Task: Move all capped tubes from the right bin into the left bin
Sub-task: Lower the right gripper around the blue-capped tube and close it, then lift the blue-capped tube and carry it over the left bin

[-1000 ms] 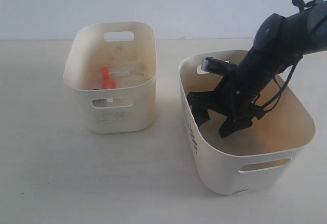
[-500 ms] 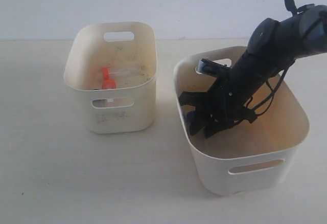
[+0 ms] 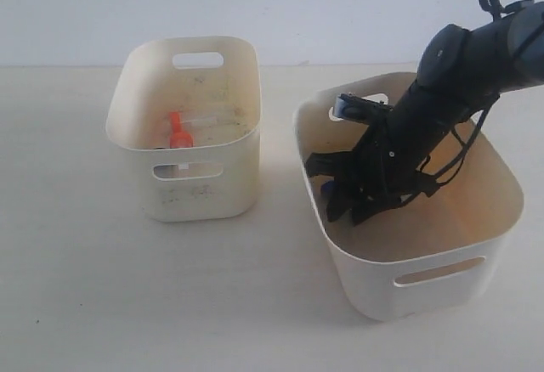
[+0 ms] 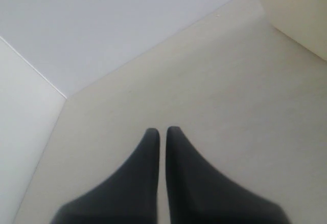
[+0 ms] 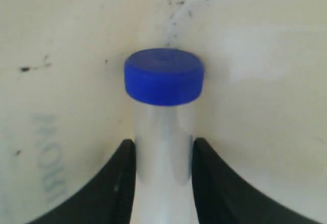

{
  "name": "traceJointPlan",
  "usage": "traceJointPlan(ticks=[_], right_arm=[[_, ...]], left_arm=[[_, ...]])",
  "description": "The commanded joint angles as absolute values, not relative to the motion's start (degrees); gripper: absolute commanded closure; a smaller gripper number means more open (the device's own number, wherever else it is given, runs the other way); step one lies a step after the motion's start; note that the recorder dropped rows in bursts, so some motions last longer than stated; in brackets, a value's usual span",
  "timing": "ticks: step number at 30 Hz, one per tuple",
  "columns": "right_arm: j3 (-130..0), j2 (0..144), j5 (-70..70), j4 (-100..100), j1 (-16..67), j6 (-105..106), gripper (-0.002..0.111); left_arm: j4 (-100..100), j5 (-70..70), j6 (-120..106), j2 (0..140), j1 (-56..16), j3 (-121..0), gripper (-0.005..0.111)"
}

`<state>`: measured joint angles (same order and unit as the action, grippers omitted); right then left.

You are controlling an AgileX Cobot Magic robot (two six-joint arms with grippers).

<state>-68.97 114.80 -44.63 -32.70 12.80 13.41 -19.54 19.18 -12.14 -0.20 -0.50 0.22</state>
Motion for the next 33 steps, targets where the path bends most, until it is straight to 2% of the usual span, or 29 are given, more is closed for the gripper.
traceJointPlan(ticks=[1,7,17,20,23,33], right_arm=[[-68.7,111.1,-43.7,-31.2,12.6,13.6,0.108],[-68.7,107.0,-41.3,-31.1,12.6,12.0,0.108],[-68.7,89.3,-28.0,-31.1,12.6,8.9,0.108],[-68.7,85.5,-25.4,-38.9,12.8,10.7,0.108],[-68.7,85.9,-21.7,-47.5,17.0,17.7,0.108],[-68.8,97.7,-1.3,-49.2,31.8,19.8,0.108]], left_arm=[[-19.4,18.9,-12.1,0.0,-0.6,0.0,0.103],[-19.4,18.9,-12.1,0.0,-0.6,0.0,0.103],[-19.4,18.9,-12.1,0.0,-0.6,0.0,0.103],[-19.4,18.9,-12.1,0.0,-0.6,0.0,0.103],[-19.4,18.9,-12.1,0.0,-0.6,0.0,0.103],[-19.4,18.9,-12.1,0.0,-0.6,0.0,0.103]])
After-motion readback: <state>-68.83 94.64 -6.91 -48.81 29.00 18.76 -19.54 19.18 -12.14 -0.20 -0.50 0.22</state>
